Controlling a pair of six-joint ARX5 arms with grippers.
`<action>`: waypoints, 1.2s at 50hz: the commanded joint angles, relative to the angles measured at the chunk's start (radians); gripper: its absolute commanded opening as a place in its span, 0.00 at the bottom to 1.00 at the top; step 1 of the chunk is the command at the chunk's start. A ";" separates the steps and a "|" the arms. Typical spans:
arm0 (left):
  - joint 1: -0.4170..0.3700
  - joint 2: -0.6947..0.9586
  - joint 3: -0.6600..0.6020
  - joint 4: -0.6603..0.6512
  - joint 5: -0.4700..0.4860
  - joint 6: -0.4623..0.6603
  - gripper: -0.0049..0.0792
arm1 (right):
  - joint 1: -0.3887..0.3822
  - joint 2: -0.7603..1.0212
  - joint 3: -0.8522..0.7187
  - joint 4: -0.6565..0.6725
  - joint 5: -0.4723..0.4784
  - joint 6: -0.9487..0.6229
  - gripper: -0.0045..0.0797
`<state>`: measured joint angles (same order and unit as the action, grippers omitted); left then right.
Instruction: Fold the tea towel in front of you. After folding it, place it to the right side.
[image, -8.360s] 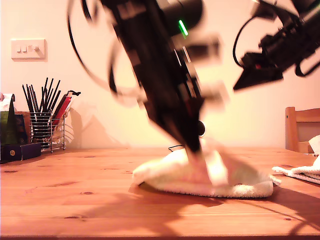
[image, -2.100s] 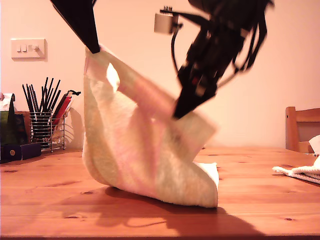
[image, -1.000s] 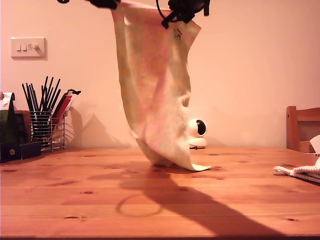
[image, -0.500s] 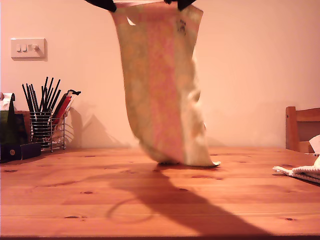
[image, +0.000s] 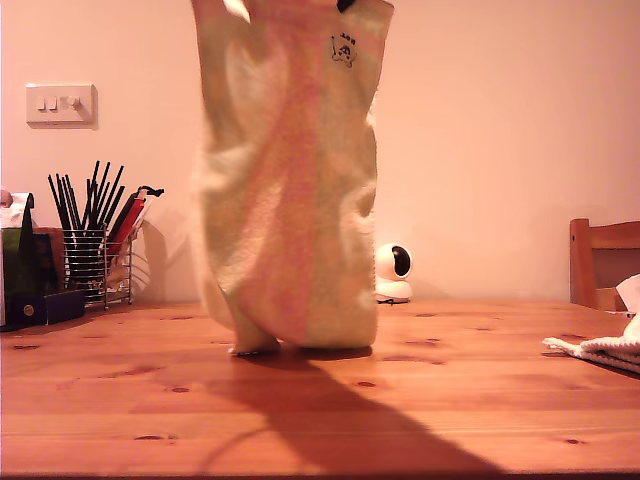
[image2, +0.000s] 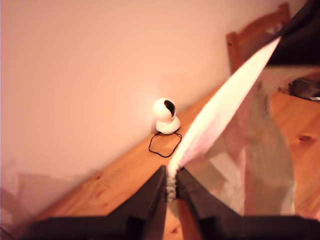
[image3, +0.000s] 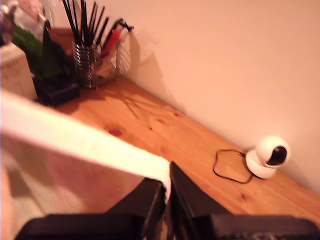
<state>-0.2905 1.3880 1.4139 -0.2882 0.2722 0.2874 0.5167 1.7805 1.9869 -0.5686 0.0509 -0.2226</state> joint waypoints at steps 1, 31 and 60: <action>0.023 -0.056 -0.098 0.044 -0.015 -0.021 0.03 | -0.027 -0.039 -0.043 0.034 0.029 0.033 0.04; -0.014 -0.408 -0.320 -0.212 0.044 -0.103 0.03 | 0.071 -0.520 -0.619 0.120 0.105 0.093 0.04; -0.113 -0.664 -0.290 -0.289 0.077 -0.191 0.03 | 0.285 -0.825 -0.620 -0.124 0.377 0.095 0.04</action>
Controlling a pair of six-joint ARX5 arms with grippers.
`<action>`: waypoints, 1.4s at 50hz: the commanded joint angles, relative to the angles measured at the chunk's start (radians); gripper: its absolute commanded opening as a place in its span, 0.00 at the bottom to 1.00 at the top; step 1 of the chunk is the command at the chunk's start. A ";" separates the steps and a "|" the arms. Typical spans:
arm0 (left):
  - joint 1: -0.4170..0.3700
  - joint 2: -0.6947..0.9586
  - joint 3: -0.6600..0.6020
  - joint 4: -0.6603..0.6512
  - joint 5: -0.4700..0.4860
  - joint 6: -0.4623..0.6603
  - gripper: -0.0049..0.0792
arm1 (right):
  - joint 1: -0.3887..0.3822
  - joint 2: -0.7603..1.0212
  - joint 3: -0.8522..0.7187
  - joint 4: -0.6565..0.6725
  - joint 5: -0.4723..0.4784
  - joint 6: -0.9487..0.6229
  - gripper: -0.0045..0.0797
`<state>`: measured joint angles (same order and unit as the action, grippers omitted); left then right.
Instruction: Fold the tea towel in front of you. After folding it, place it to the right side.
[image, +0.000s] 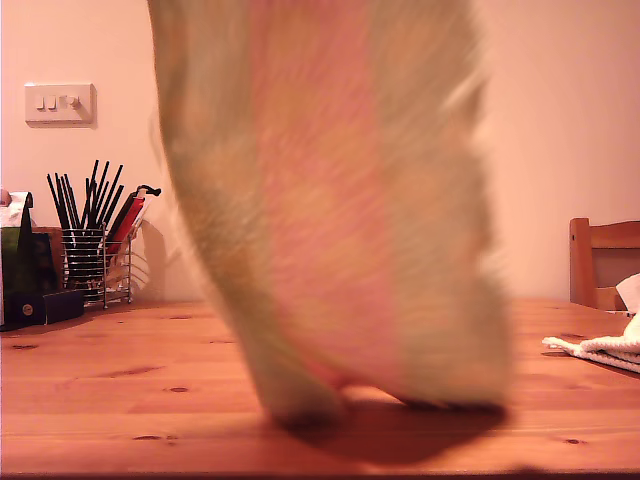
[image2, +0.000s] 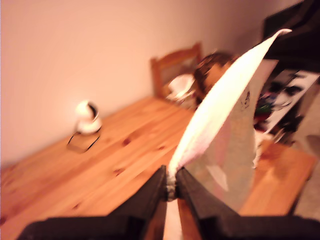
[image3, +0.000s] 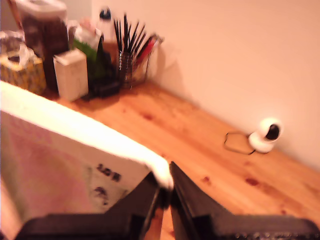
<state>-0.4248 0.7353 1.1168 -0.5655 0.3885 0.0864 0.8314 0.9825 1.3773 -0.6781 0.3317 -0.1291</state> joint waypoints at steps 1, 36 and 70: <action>0.020 -0.011 0.014 -0.011 -0.040 0.010 0.03 | -0.025 -0.029 -0.009 -0.020 0.104 0.002 0.04; 0.005 -0.126 0.156 -0.107 -0.080 0.068 0.03 | 0.172 -0.130 0.065 -0.096 0.189 0.029 0.04; 0.003 -0.024 0.196 -0.356 -0.034 0.099 0.03 | 0.391 0.006 0.090 -0.195 0.345 0.033 0.04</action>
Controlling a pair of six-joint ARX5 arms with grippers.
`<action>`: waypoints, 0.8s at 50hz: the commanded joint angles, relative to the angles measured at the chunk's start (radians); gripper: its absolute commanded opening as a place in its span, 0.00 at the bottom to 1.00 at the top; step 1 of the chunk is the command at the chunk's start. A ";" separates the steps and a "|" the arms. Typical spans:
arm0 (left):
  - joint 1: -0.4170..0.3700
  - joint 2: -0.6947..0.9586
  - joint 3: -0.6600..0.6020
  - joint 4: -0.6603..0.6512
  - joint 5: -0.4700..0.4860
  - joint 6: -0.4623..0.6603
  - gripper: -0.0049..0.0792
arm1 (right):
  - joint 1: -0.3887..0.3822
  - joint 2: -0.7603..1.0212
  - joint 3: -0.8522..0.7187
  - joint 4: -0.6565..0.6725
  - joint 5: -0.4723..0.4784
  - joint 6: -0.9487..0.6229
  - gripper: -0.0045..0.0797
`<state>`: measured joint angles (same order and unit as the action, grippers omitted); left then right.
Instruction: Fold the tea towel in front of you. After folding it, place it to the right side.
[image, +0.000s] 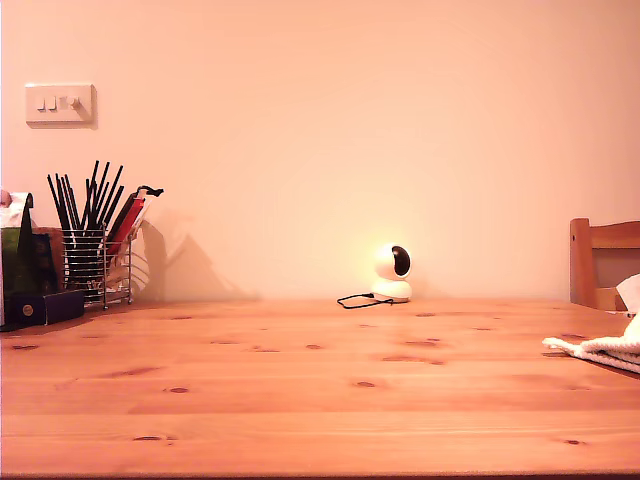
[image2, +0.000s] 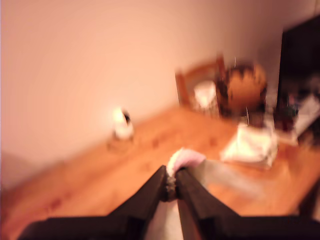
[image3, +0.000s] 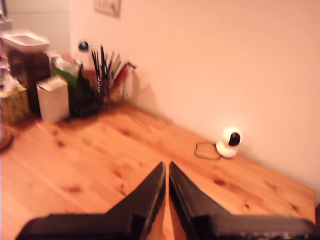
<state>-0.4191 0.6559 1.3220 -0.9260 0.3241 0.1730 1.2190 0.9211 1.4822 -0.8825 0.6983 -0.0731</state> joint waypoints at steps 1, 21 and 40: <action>-0.003 0.072 -0.010 0.006 0.045 0.046 0.03 | 0.003 0.084 -0.015 0.011 -0.027 -0.038 0.04; -0.018 0.203 0.005 0.063 0.203 0.108 0.03 | -0.080 0.198 -0.015 0.086 -0.322 -0.103 0.44; -0.030 0.241 0.064 0.093 0.238 0.116 0.03 | -0.149 0.319 -0.015 0.165 -0.597 -0.183 0.51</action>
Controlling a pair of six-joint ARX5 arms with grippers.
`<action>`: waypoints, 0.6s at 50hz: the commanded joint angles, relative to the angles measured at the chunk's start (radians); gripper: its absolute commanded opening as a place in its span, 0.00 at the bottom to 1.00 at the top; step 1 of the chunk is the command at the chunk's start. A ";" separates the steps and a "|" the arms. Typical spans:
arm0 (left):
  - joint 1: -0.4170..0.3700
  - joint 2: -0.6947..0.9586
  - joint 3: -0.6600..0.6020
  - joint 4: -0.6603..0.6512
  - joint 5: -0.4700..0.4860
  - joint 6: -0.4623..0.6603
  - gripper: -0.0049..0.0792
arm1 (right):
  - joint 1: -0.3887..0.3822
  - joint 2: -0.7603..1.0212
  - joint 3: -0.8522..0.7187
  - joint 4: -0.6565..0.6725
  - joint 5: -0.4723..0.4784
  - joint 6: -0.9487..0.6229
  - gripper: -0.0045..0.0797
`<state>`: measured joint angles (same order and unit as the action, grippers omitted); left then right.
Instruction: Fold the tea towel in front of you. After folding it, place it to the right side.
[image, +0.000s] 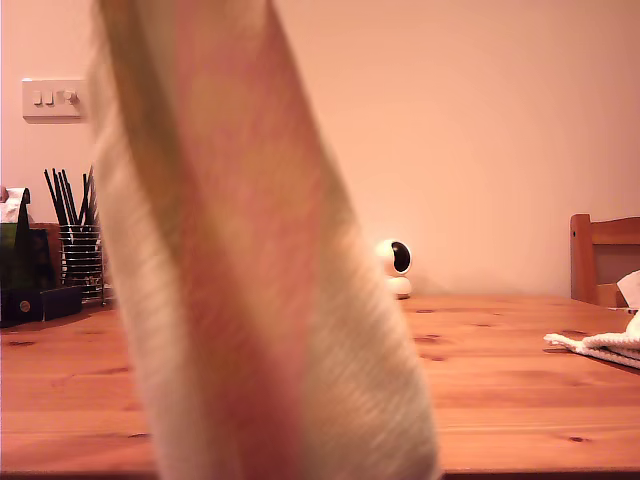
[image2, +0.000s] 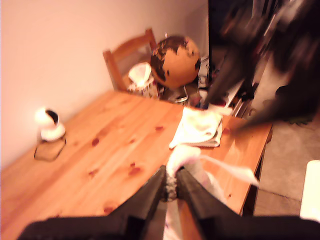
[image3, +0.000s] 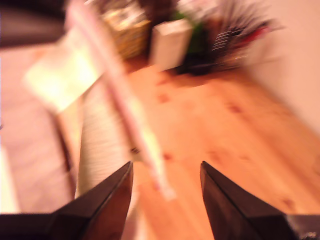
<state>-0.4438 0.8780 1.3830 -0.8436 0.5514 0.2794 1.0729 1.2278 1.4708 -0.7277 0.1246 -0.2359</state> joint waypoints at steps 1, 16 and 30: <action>-0.007 0.022 0.005 0.010 0.016 0.010 0.03 | -0.003 0.017 -0.003 0.009 -0.034 -0.039 0.51; -0.039 0.063 0.093 -0.025 0.066 0.035 0.03 | -0.035 0.047 -0.003 0.013 -0.108 -0.131 0.51; -0.056 0.066 0.138 -0.023 0.081 0.035 0.03 | -0.044 0.081 -0.003 0.021 -0.179 -0.123 0.51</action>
<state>-0.4973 0.9443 1.5234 -0.8764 0.6281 0.3069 1.0275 1.2846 1.4708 -0.7231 -0.0460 -0.3645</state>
